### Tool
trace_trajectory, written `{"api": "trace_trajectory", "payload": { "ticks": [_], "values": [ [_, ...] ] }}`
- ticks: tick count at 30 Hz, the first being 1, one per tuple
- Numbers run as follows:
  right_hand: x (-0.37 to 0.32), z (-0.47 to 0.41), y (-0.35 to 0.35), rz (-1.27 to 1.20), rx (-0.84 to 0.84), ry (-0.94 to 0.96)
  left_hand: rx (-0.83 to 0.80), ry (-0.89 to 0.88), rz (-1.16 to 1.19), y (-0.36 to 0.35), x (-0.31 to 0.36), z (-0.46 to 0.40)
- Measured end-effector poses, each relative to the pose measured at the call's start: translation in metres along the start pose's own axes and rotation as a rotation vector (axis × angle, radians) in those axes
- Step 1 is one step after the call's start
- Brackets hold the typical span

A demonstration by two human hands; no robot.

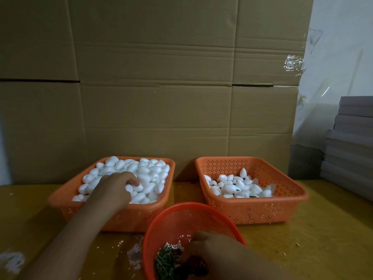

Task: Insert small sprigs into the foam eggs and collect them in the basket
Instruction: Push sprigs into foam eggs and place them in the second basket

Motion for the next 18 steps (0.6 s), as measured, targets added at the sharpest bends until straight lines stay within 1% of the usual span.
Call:
{"api": "trace_trajectory", "payload": {
  "ticks": [2,6,8,10,11,13,15,16,18],
  "values": [
    [0.000,-0.001,0.000,-0.006,0.005,-0.005,0.030,-0.017,-0.053,-0.001,0.000,0.001],
    [-0.001,-0.003,0.000,-0.006,0.008,-0.003,0.115,-0.009,-0.057,-0.002,-0.001,0.002],
    [-0.001,-0.003,0.000,-0.010,0.001,0.001,0.194,0.009,-0.003,0.002,0.003,0.001],
    [0.000,-0.004,0.000,-0.008,0.001,-0.004,0.251,-0.008,0.157,0.010,0.013,0.003],
    [0.000,-0.004,0.000,-0.004,0.003,-0.006,0.252,-0.032,0.244,0.014,0.021,0.005],
    [0.001,-0.003,-0.001,-0.006,0.005,-0.010,0.177,-0.082,0.470,0.020,0.040,0.011],
    [0.001,-0.003,-0.001,-0.012,0.004,-0.014,0.056,-0.129,0.780,0.016,0.063,0.020],
    [0.002,-0.003,-0.001,-0.012,-0.002,-0.016,0.023,-0.162,0.858,0.010,0.073,0.024],
    [0.002,-0.007,-0.002,0.002,-0.011,-0.010,-0.041,-0.227,0.900,-0.007,0.090,0.033]
  ]
}}
Point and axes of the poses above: each hand's wrist, its own z-axis away from the middle knuckle, its own y-axis out of the back of the hand, x = y × z, the point moved 1 cm from there along -z, towards the middle knuckle, and after that the axes turned 1 degree about z, right-handed, at the moved point
